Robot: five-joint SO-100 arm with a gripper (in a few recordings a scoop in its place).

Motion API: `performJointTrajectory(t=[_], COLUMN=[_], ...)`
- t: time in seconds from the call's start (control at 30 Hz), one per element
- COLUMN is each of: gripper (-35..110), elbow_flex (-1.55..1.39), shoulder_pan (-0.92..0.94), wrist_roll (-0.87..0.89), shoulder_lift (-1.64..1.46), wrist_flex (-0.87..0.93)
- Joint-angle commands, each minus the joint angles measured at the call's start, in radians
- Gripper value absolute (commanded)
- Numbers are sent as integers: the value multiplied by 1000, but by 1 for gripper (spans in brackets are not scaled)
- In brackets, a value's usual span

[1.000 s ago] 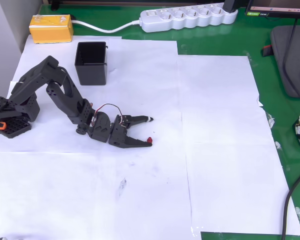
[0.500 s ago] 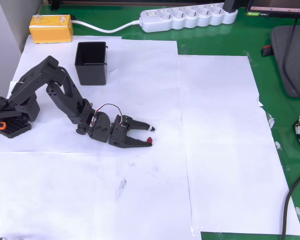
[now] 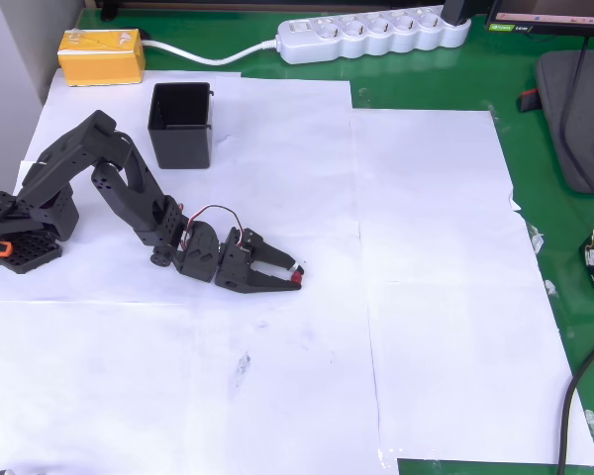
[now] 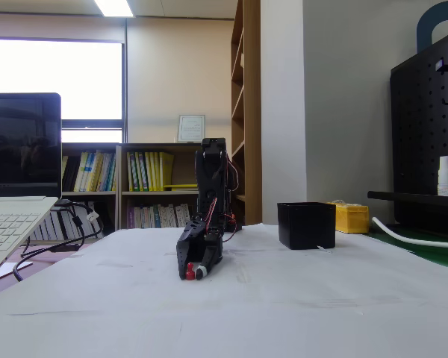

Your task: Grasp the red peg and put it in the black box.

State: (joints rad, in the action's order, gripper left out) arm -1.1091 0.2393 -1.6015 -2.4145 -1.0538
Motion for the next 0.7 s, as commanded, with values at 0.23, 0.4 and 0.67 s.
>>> performJointTrajectory(t=[0.23, 0.4, 0.67], gripper=[0, 0, 0], elbow_flex=[-38, -43, -69], shoulder_pan=[11, 9, 11], wrist_roll=[-11, -26, 23], shoulder_lift=[-5, 8, 224], wrist_flex=[0, 5, 376])
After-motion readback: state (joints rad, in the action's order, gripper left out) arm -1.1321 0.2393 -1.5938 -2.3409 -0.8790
